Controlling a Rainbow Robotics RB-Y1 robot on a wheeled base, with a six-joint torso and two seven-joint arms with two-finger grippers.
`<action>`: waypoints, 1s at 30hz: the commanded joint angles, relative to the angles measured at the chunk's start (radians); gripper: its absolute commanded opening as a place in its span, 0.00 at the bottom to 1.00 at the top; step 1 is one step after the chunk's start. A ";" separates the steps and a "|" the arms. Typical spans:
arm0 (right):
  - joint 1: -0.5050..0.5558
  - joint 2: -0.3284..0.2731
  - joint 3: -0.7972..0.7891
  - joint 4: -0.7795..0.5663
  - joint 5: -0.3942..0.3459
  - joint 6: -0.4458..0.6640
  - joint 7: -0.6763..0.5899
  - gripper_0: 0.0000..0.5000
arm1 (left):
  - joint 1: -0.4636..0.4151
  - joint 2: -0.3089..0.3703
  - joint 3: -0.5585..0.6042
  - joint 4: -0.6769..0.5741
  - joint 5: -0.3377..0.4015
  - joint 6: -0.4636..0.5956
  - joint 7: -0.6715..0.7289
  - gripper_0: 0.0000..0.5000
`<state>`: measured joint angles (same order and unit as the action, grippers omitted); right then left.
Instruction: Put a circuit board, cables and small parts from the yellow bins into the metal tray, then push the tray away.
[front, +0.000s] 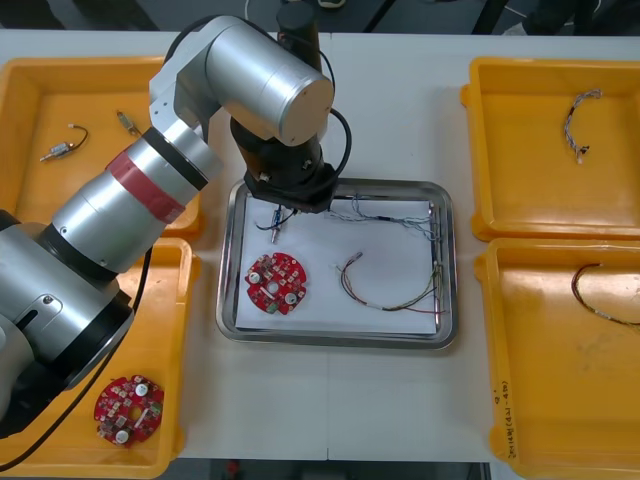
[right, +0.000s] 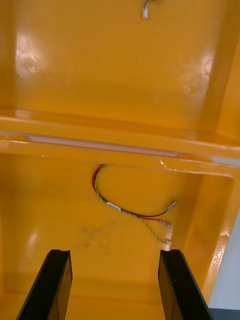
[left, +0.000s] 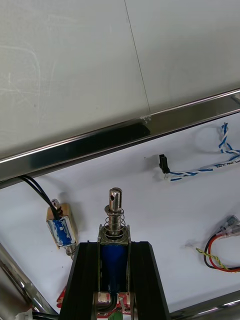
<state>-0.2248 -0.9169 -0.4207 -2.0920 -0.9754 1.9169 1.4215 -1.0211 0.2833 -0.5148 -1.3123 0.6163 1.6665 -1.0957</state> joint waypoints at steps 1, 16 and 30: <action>0.068 -0.037 -0.050 -0.025 -0.006 0.003 -0.035 1.00 | -0.044 -0.026 -0.034 0.011 -0.003 -0.020 0.073 0.00; 0.085 0.104 -0.086 -0.072 0.060 0.003 -0.070 1.00 | -0.042 -0.026 -0.065 0.061 0.000 -0.053 0.065 0.00; 0.136 0.150 -0.075 -0.120 0.075 0.003 -0.116 1.00 | -0.031 -0.026 -0.100 0.068 0.000 -0.073 0.076 0.00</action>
<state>-0.1205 -0.7737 -0.4733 -2.1684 -0.9115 1.9169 1.3580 -1.0211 0.2809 -0.5962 -1.2418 0.6165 1.6062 -1.0957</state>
